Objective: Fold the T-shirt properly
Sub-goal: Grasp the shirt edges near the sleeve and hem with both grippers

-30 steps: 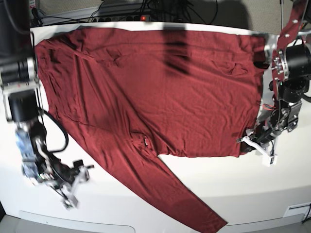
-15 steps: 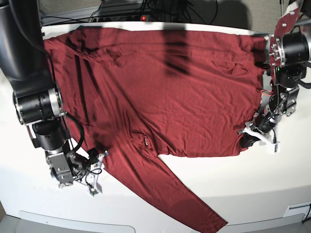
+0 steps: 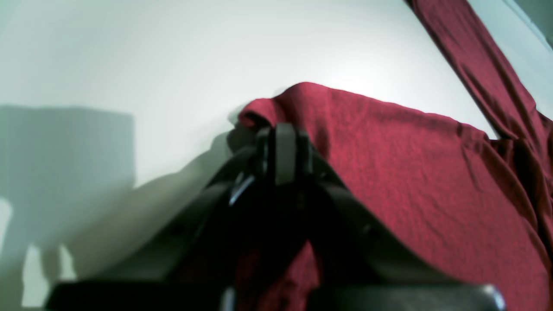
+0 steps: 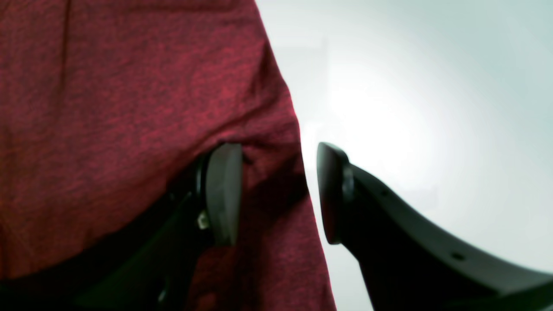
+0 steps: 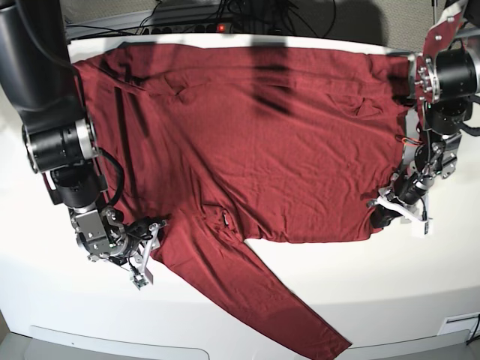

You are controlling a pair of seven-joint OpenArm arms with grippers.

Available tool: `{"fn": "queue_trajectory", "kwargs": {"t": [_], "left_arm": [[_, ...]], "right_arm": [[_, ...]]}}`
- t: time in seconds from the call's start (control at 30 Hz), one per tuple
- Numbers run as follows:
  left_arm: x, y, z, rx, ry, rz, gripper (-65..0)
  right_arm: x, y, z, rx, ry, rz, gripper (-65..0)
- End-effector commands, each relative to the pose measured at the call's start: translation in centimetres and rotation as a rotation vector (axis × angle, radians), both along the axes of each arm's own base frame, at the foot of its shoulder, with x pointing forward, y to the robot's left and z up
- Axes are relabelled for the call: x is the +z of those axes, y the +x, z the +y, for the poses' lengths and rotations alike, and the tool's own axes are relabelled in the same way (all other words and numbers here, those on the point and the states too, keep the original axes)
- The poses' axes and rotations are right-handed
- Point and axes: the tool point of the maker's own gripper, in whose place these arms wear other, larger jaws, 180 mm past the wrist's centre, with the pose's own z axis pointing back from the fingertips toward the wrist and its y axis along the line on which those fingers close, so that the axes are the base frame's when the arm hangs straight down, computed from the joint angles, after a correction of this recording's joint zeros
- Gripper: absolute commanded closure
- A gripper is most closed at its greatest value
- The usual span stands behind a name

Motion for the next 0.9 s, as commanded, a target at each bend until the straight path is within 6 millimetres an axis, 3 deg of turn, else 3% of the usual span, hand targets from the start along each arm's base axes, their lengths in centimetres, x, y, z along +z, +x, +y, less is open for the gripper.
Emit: {"fn": "queue_trajectory", "kwargs": {"t": [0.0,0.07,0.27,0.73,0.87], "left_arm": [[-2.0,-1.5,0.2,-0.038,0.062,0.112,0.0],[-2.0,-1.5,0.3,-0.038,0.062,0.112,0.0],[-2.0,-1.5,0.2,-0.038,0.062,0.112,0.0],[-2.4,-1.9,-0.2,-0.054,0.061,0.141,0.0],[-2.4,-1.9,-0.2,-0.056,0.061,0.144,0.0]], "right_arm": [[0.3,0.1,-0.8,0.004,-0.041,0.020,-28.4],[0.1,-0.3,-0.8,0.005,-0.047,0.038,-25.8],[0.0,-0.5,-1.0,0.003,-0.054,0.053,0.0],[0.7,0.5,-0.3,-0.007,-0.005,0.003,0.0],[1.9,1.6,-0.2,-0.006,-0.004,-0.021,-1.2]]}}
